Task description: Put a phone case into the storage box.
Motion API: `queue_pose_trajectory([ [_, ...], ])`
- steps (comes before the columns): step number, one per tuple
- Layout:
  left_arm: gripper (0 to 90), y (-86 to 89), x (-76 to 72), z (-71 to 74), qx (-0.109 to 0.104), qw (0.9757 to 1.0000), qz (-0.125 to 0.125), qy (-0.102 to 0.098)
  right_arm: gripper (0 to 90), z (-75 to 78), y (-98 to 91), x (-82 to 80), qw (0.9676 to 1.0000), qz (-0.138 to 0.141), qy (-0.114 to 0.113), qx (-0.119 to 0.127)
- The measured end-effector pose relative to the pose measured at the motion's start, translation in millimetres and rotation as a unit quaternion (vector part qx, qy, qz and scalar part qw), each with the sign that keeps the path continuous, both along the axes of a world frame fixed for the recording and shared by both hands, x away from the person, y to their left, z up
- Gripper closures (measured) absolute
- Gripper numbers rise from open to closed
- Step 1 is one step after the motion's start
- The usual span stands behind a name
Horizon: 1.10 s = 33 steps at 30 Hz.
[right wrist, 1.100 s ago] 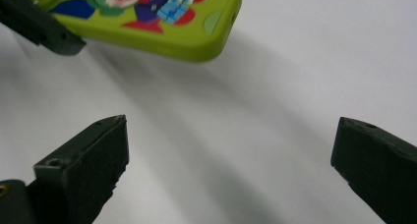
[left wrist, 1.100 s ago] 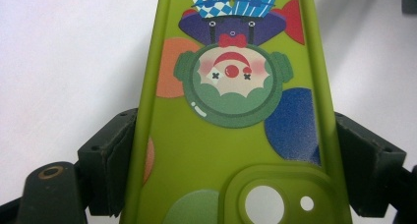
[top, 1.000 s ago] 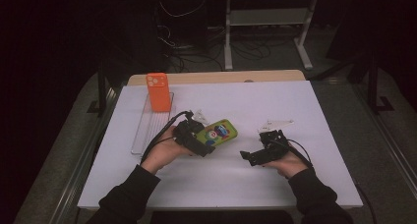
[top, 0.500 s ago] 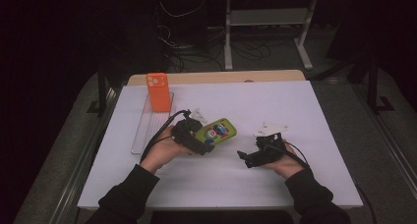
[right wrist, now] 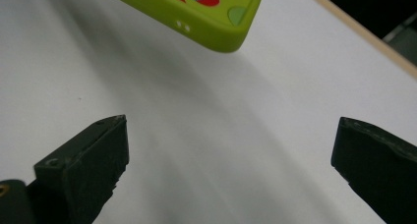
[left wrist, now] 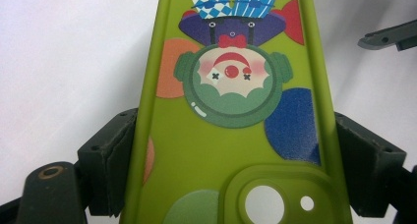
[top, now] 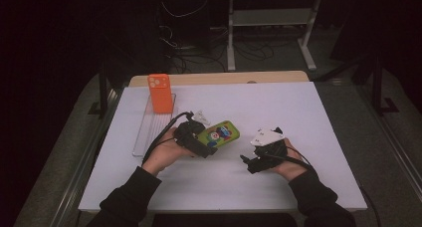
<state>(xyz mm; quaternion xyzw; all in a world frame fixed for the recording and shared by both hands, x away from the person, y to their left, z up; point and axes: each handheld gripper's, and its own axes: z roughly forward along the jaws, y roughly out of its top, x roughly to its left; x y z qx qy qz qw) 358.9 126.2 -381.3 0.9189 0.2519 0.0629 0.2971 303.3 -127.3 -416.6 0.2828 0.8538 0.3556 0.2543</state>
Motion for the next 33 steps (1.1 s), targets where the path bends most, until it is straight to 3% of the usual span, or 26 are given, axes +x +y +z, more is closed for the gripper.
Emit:
queue_pose_trajectory([
  [4, 15.5, -0.5, -0.5, -0.1, -0.002, 1.0000, 0.001, 0.001, 0.1, -1.2, 4.2, -3.9, 0.9988, 0.015, -0.033, -0.032],
  [6, 15.5, 0.4, 0.1, 0.6, 0.004, 1.0000, -0.005, 0.001, 0.1, -1.4, 6.1, -5.5, 0.9963, 0.032, -0.059, -0.055],
  [7, 15.5, -1.0, -1.0, -0.8, -0.011, 0.9999, 0.007, 0.002, 0.1, -1.8, 7.4, -6.8, 0.9957, 0.031, -0.065, -0.059],
  [12, 15.5, -0.5, -0.7, -0.4, -0.010, 0.9999, 0.004, 0.002, 0.1, -4.5, 13.8, -12.1, 0.9855, 0.046, -0.122, -0.109],
  [13, 15.5, -0.4, -0.6, -0.2, -0.008, 1.0000, 0.004, 0.002, 0.1, -5.1, 15.3, -13.3, 0.9809, 0.050, -0.137, -0.128],
  [17, 15.5, -1.4, -1.9, -1.1, -0.016, 0.9998, 0.011, 0.008, 0.1, -7.8, 21.0, -17.8, 0.9691, 0.059, -0.176, -0.162],
  [18, 15.5, -0.4, -1.1, -0.6, -0.008, 0.9999, 0.004, 0.007, 0.1, -8.3, 21.8, -18.4, 0.9634, 0.062, -0.191, -0.178],
  [20, 15.5, -0.1, -0.9, -0.2, -0.004, 1.0000, 0.000, 0.007, 0.1, -10.2, 24.3, -19.8, 0.9577, 0.062, -0.209, -0.188],
  [21, 15.5, -0.4, -1.2, -0.4, -0.006, 1.0000, 0.001, 0.007, 0.1, -10.9, 24.8, -19.3, 0.9510, 0.068, -0.223, -0.203],
  [23, 15.5, -0.7, -1.4, -0.6, -0.006, 1.0000, 0.002, 0.007, 0.1, -11.7, 26.6, -20.1, 0.9469, 0.071, -0.232, -0.211],
  [26, 15.5, -1.2, -1.5, -1.0, -0.010, 0.9999, 0.005, 0.010, 0.1, -11.3, 28.5, -21.8, 0.9373, 0.071, -0.254, -0.227],
  [29, 15.5, -0.5, -0.8, -0.5, -0.005, 0.9999, 0.002, 0.011, 0.1, -10.8, 30.6, -23.9, 0.9259, 0.076, -0.277, -0.245],
  [31, 15.5, -0.2, -0.4, -0.2, -0.004, 0.9999, 0.001, 0.012, 0.1, -11.5, 32.0, -24.6, 0.9133, 0.079, -0.302, -0.262],
  [33, 15.5, -0.2, -0.2, 0.0, -0.005, 0.9999, 0.000, 0.013, 0.1, -11.5, 33.0, -25.0, 0.9091, 0.084, -0.307, -0.269],
])
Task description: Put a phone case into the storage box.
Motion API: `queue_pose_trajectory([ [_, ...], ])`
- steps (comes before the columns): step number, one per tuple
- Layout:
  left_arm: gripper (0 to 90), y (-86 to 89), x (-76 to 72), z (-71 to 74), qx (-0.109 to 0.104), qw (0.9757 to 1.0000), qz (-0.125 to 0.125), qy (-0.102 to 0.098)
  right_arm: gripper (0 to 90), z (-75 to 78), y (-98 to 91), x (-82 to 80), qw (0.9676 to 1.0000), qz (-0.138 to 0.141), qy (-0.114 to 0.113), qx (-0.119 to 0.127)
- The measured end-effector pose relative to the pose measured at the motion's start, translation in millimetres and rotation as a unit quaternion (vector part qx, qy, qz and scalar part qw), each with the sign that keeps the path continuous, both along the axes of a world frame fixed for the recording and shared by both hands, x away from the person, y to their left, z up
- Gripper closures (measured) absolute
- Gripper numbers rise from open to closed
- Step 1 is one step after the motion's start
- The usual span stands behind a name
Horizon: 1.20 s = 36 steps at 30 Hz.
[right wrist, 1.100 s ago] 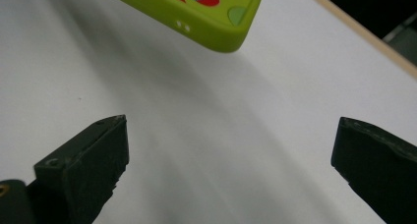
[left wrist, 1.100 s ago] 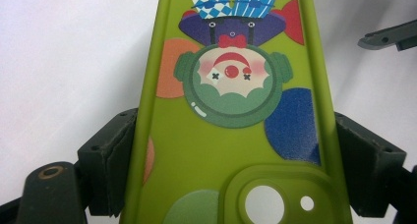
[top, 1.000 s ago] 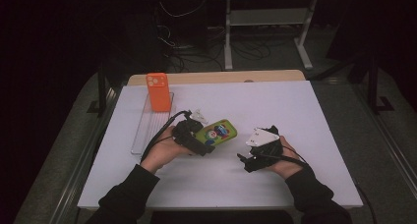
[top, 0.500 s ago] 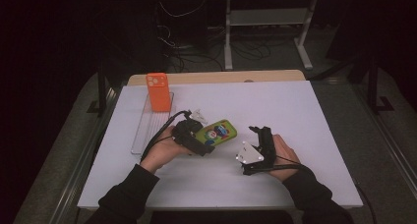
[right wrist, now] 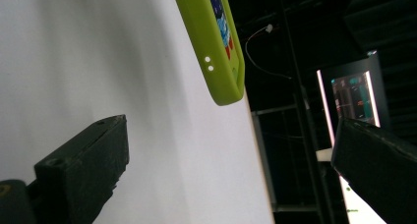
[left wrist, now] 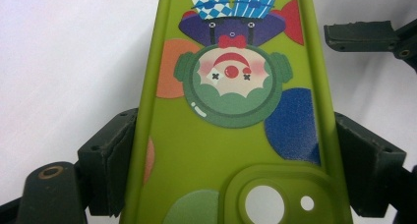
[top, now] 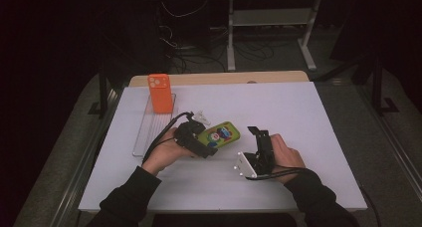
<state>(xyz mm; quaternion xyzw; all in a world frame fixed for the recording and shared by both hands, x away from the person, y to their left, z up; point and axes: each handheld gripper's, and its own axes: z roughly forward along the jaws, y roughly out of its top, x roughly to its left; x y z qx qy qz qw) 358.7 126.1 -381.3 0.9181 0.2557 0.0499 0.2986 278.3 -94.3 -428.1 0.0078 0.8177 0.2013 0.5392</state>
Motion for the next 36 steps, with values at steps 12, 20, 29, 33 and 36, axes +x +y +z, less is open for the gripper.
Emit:
queue_pose_trajectory([
  [12, 15.5, -5.5, -1.8, 3.0, -0.013, 0.9999, -0.002, 0.002, 0.5, -2.3, 20.6, 0.4, 0.9988, 0.020, -0.043, -0.010],
  [20, 15.4, -7.1, -2.9, 4.6, -0.008, 0.9998, -0.017, -0.002, 10.6, -1.6, 31.6, 3.8, 0.9962, 0.041, -0.070, -0.033],
  [29, 15.4, -6.3, -4.2, 4.6, -0.024, 0.9997, -0.005, 0.002, 40.1, -7.0, 39.0, 2.3, 0.9932, 0.061, -0.084, -0.053],
  [33, 15.5, -4.7, -3.1, 5.5, -0.011, 0.9998, -0.019, 0.000, 52.5, -7.6, 39.8, 2.2, 0.9924, 0.066, -0.078, -0.069],
  [36, 15.5, -6.7, -4.9, 4.2, -0.023, 0.9997, -0.009, 0.000, 58.6, -9.0, 40.2, 2.3, 0.9918, 0.067, -0.081, -0.073],
])
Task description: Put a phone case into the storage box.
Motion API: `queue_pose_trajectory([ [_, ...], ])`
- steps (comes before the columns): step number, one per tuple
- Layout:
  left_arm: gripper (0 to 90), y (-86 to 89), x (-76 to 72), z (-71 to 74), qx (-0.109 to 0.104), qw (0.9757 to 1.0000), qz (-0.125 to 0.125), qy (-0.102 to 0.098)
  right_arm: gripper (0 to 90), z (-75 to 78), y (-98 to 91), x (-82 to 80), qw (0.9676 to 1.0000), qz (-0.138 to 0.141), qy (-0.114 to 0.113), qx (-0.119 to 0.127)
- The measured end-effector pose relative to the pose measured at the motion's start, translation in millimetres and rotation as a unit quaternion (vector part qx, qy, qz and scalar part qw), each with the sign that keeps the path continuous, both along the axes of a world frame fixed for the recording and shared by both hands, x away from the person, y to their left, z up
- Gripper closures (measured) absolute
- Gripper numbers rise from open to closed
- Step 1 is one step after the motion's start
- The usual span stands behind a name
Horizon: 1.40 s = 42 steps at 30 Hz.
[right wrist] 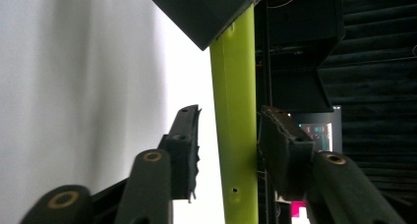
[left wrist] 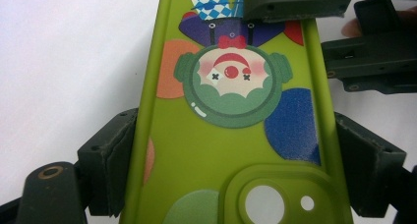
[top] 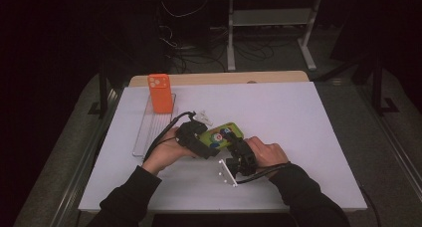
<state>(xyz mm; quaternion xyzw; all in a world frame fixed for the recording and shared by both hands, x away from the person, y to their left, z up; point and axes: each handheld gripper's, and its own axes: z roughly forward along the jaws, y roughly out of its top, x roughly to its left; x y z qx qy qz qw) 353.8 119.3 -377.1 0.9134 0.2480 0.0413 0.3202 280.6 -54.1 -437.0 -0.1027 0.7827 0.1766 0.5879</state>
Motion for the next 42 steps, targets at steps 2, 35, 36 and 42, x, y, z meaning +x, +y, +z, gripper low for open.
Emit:
queue_pose_trajectory([
  [2, 15.4, 0.6, 0.5, 0.6, 0.007, 0.9999, -0.008, -0.002, 64.2, -0.6, 0.3, -0.9, 1.0000, 0.001, -0.006, 0.001],
  [35, 0.0, 24.5, 3.6, 11.6, -0.048, 0.9987, 0.001, -0.014, 75.7, 1.6, -21.0, 13.6, 0.9954, -0.052, 0.062, 0.052],
  [36, 0.0, 25.6, 3.9, 12.3, -0.048, 0.9987, 0.002, -0.017, 75.7, 1.9, -22.0, 13.9, 0.9945, -0.056, 0.066, 0.058],
  [42, 0.0, 29.4, 5.6, 14.3, -0.040, 0.9990, -0.005, -0.023, 75.7, 6.6, -31.0, 22.2, 0.9845, -0.082, 0.115, 0.104],
])
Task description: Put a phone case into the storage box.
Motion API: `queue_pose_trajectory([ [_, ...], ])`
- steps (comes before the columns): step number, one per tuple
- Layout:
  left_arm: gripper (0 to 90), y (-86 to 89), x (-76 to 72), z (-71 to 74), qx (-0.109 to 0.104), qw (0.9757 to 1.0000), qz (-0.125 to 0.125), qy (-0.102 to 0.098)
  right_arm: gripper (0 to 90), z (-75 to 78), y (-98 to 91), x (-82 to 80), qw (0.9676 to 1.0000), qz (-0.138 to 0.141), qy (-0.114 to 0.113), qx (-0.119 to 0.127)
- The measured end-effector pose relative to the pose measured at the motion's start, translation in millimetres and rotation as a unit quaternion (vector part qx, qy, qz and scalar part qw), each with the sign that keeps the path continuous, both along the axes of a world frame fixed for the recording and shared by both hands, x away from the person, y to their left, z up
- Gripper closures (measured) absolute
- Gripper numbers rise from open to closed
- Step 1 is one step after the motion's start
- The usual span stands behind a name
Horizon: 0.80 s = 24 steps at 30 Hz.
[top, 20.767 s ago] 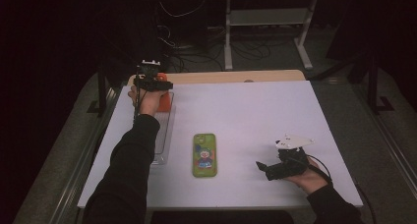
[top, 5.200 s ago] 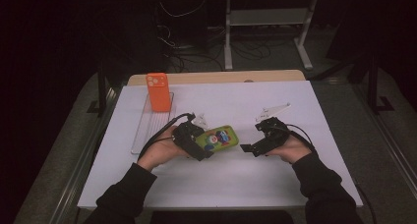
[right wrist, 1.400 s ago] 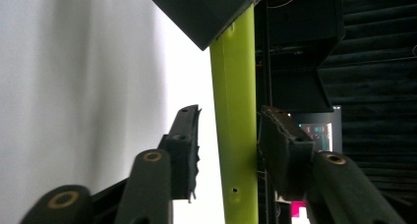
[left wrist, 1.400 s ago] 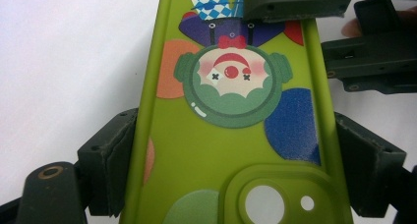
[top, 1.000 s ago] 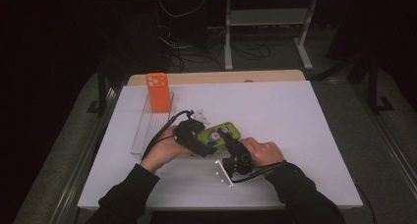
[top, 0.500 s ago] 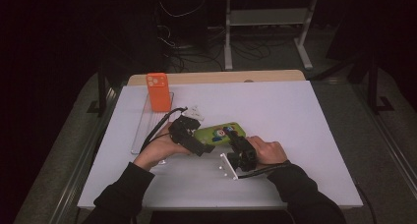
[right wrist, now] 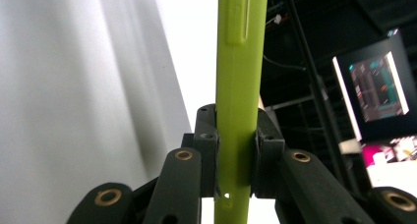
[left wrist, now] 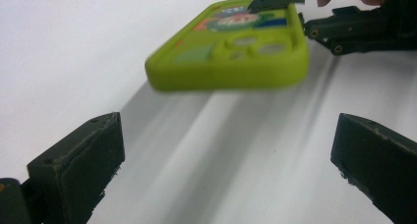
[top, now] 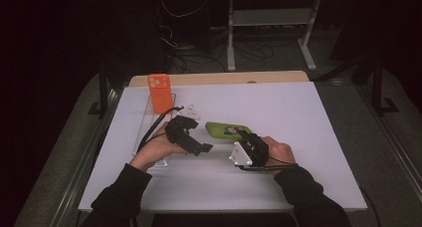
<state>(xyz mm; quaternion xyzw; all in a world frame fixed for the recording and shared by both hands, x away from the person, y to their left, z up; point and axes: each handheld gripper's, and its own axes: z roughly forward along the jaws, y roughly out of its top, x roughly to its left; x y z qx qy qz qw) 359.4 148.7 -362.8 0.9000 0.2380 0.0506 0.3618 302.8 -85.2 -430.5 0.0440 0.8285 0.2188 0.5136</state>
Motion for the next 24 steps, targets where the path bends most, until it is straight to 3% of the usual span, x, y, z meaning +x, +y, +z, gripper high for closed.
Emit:
queue_pose_trajectory([
  [3, 0.0, 0.1, 0.1, -0.1, 0.002, 1.0000, 0.000, -0.005, 75.7, 3.7, -5.3, 3.5, 0.9989, -0.014, 0.026, 0.035],
  [5, 0.0, -1.3, -0.9, -1.3, -0.008, 0.9999, 0.008, -0.005, 75.7, 5.9, -7.2, 3.9, 0.9963, -0.026, 0.054, 0.062],
  [8, 0.0, -1.1, -0.1, -0.8, -0.006, 0.9999, 0.006, -0.007, 75.7, 7.4, -8.4, 5.0, 0.9914, -0.039, 0.074, 0.101],
  [10, 0.0, 0.4, 1.7, -0.3, 0.008, 0.9999, -0.004, -0.014, 75.7, 10.1, -10.9, 7.2, 0.9884, -0.044, 0.088, 0.116],
  [14, 0.0, -0.2, 1.4, -1.6, 0.007, 0.9999, 0.004, -0.009, 75.7, 12.1, -14.6, 11.4, 0.9825, -0.052, 0.110, 0.141],
  [18, 0.0, -0.8, 0.9, -2.4, 0.007, 0.9999, 0.009, -0.008, 75.7, 14.2, -17.6, 14.7, 0.9701, -0.066, 0.145, 0.183],
  [20, 0.0, -0.7, 1.0, -2.4, 0.009, 0.9999, 0.011, -0.009, 75.7, 15.5, -18.7, 15.9, 0.9595, -0.077, 0.168, 0.213],
  [22, 0.0, -0.8, 1.2, -2.7, 0.007, 0.9998, 0.015, -0.007, 75.7, 16.3, -20.3, 17.8, 0.9542, -0.082, 0.180, 0.225],
  [23, 0.0, -0.5, 1.6, -2.6, 0.007, 0.9998, 0.015, -0.008, 75.7, 16.7, -21.8, 19.1, 0.9498, -0.084, 0.190, 0.234],
  [24, 0.0, -0.4, 1.9, -2.6, 0.006, 0.9998, 0.017, -0.008, 75.7, 17.3, -22.4, 19.6, 0.9426, -0.089, 0.203, 0.249],
])
